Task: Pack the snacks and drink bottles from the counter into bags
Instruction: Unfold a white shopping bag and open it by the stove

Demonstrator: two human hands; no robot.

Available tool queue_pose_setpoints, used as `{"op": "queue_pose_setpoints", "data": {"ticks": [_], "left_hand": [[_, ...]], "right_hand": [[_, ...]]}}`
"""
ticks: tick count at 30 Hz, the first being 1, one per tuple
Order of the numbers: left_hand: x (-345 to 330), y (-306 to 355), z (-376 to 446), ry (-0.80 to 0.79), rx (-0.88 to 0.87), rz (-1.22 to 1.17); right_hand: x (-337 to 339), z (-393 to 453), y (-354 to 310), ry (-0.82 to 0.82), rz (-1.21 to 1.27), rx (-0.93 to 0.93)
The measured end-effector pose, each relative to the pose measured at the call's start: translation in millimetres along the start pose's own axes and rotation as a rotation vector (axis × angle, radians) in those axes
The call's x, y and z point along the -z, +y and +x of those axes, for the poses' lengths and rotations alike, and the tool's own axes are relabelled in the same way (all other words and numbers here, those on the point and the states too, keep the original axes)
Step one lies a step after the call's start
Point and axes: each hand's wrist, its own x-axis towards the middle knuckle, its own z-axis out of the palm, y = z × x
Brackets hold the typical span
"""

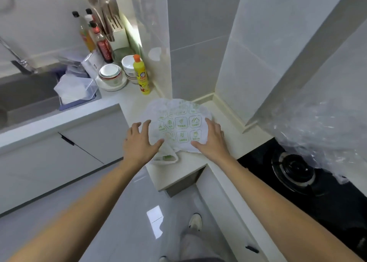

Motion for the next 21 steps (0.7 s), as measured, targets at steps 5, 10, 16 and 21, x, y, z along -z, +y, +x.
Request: {"op": "queue_pose_setpoints", "data": {"ticks": [5,10,16,21], "left_hand": [[-48,-32,5,-0.202,0.410,-0.116],[-79,-46,17,-0.323,0.485,-0.334],[-74,-43,32,-0.193,0.260,-0.261],[-58,-55,38,-0.228,-0.023,-0.177]], "right_hand": [[-26,22,32,-0.019,0.087,-0.073],[-35,33,47,0.003,0.084,-0.101],[-35,35,32,0.074,0.244,-0.147],[-24,21,7,0.199,0.346,-0.256]]}}
